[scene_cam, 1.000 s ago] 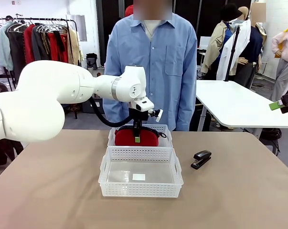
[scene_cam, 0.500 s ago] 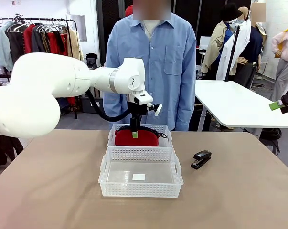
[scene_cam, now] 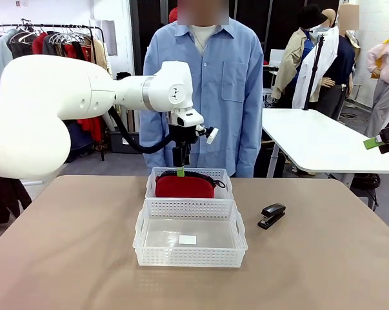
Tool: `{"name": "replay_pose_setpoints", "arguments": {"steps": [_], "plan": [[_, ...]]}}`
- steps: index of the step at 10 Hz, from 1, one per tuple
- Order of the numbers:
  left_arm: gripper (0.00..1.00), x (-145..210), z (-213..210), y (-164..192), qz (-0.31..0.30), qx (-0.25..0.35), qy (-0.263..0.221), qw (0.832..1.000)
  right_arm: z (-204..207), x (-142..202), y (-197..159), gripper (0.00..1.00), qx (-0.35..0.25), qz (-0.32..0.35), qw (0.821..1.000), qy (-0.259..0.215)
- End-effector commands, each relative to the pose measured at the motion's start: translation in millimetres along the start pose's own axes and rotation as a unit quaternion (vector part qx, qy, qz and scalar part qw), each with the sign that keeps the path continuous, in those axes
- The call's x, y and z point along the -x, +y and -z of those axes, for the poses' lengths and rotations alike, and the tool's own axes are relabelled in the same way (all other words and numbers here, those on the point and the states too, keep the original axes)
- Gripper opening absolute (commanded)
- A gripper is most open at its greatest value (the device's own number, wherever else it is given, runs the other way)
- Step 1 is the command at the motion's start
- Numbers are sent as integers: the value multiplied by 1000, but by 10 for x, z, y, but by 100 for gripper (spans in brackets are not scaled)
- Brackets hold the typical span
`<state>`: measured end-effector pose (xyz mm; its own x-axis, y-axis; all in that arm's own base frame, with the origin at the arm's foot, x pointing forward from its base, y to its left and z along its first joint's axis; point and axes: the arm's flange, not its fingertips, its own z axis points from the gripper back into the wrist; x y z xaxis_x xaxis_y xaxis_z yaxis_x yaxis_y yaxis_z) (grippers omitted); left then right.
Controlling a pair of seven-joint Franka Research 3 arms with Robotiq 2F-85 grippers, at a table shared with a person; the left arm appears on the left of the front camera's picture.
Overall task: Distribute items into two baskets.
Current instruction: Place the picked Pencil pouch into the Organizing basket as instructed by the person, then pick up the Stapler that the person points to.
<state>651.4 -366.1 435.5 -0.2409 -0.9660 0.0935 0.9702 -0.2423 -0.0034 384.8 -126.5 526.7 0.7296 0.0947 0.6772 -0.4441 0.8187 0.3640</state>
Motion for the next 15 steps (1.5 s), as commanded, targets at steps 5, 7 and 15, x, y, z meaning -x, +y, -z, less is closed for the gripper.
{"name": "replay_pose_setpoints", "arguments": {"steps": [5, 7, 15], "plan": [[100, -4, -33, -26, 1, -2, 1, 1000, 5, -13, 3, 100, -5, -1, 1000, -7], [100, -4, -33, -26, 1, -2, 1, 1000, 5, -13, 3, 100, -5, -1, 1000, -7], [100, -4, -33, -26, 1, -2, 1, 1000, 5, -13, 3, 100, -5, -1, 1000, -7]]}}
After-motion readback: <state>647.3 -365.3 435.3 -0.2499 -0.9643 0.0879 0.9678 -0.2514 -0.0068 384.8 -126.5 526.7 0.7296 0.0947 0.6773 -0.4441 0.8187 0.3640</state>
